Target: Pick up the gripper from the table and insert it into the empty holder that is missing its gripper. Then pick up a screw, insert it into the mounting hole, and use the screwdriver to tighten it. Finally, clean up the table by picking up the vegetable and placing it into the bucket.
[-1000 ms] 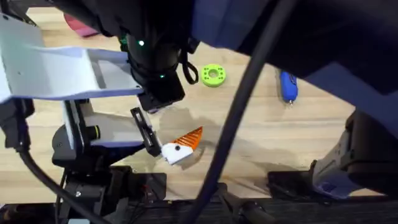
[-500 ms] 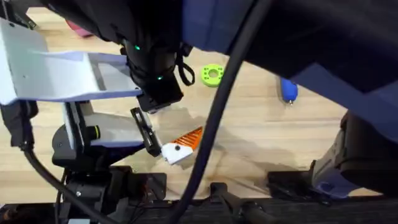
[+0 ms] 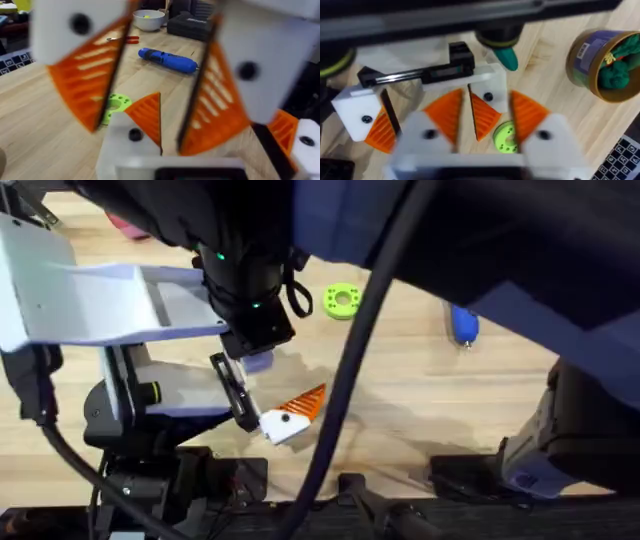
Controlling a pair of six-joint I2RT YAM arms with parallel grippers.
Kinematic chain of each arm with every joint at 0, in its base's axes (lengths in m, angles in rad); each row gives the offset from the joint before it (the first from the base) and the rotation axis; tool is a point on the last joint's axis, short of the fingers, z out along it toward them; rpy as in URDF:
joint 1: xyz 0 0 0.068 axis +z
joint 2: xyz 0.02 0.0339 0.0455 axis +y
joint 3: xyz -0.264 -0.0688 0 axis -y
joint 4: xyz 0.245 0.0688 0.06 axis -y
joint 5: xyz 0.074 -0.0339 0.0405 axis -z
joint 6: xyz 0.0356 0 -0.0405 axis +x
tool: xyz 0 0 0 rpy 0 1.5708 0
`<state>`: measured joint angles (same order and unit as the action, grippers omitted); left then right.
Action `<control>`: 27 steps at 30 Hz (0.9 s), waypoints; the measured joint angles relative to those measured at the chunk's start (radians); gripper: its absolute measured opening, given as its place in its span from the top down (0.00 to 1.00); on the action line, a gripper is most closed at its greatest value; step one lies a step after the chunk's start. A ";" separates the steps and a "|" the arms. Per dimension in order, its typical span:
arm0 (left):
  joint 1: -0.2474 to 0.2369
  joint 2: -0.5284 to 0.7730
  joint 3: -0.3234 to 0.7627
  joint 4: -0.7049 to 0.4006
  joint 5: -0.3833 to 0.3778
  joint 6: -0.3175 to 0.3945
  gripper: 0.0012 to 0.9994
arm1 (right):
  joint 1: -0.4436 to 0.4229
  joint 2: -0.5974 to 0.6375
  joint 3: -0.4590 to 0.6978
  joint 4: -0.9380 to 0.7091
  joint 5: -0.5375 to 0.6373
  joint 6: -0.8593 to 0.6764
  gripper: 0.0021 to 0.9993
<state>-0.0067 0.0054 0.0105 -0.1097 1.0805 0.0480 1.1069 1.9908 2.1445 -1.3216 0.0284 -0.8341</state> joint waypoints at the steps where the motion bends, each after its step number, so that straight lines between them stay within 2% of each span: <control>1: 0.000 0.000 0.000 0.000 0.000 0.000 0.01 | 0.000 0.000 0.000 0.000 0.000 0.000 0.45; 3: 0.000 0.000 0.000 0.000 0.000 0.000 0.01 | 0.000 0.000 0.000 0.001 0.000 0.000 0.15; 4: 0.000 0.000 0.000 0.000 0.000 0.000 0.01 | 0.000 0.000 0.000 0.001 0.000 -0.003 0.04; 5: 0.000 0.000 0.000 0.000 0.000 0.000 0.01 | 0.000 0.000 0.000 0.001 0.000 -0.001 0.02; 18: 0.000 0.000 0.000 0.000 0.000 0.000 0.01 | 0.000 0.000 0.000 0.000 0.000 0.008 0.01; 27: 0.000 0.000 0.000 0.000 0.000 0.000 0.01 | -0.016 -0.002 0.000 -0.014 0.000 0.091 0.01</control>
<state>-0.0067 0.0051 0.0105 -0.1097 1.0805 0.0483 1.0907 1.9892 2.1445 -1.3361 0.0280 -0.7430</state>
